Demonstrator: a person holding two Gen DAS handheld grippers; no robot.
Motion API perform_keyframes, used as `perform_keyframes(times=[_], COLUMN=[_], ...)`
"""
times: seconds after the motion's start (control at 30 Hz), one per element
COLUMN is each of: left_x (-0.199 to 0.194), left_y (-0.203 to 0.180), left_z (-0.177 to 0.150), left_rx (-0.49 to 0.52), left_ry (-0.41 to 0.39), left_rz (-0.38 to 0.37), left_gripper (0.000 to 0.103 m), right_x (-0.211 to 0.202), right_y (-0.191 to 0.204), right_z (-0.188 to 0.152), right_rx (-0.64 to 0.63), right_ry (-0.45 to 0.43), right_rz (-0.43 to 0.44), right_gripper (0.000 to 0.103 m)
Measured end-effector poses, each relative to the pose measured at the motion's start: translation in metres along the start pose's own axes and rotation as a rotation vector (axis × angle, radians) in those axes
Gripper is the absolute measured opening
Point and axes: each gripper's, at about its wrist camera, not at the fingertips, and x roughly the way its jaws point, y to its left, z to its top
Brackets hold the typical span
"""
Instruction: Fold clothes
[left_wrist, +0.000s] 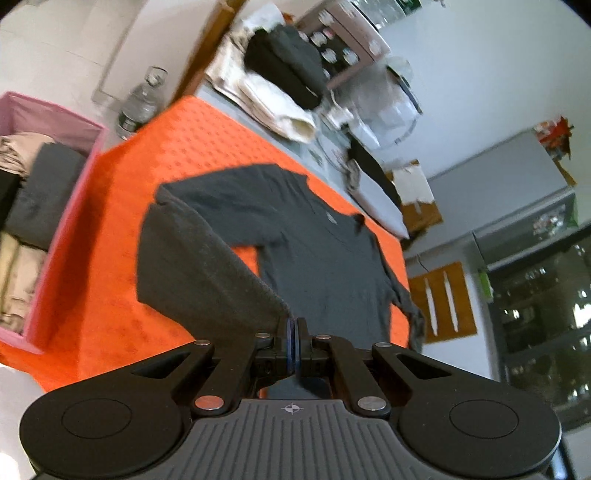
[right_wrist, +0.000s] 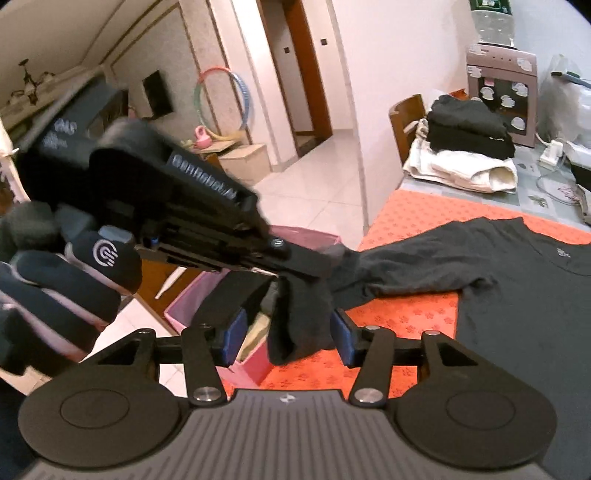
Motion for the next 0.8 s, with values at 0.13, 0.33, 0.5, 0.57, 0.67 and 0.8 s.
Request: perform_keyframes(times=[0.13,0.33,0.5,0.57,0.67,0.8], left_x=[0.016,0.025,0.027,0.031,0.044,0.07], left_y=[-0.016,-0.035,-0.03,-0.021,-0.005,0.018], left_z=[-0.005,-0.012,-0.009,-0.004,0.01,0.037], left_rx=[0.046,0.14,0.218,0.221,0.206,0.131], left_ry=[0.056,0.075,0.034,0.012,-0.038,-0.072], left_rz=[-0.036,-0.097,-0.028,0.025,0.127,0.226], left_gripper=[0.005,0.006,0.021,0.024,0.027,0.028], right_x=[0.005,-0.014,-0.051,-0.065,-0.085,-0.096], right_y=[-0.006,-0.045,-0.097,-0.113,-0.137,-0.154], right_z=[-0.009,-0.025,-0.047,-0.059,-0.077,-0.096], right_rx=[0.028,0.147,0.314,0.36,0.424,0.474], right_ry=[-0.013,-0.055,-0.082,-0.085,-0.084,-0.072], right_rz=[-0.064,-0.16,-0.238,-0.268,-0.307,-0.316], right_gripper=[0.047,0.003,0.003,0.003,0.003,0.003])
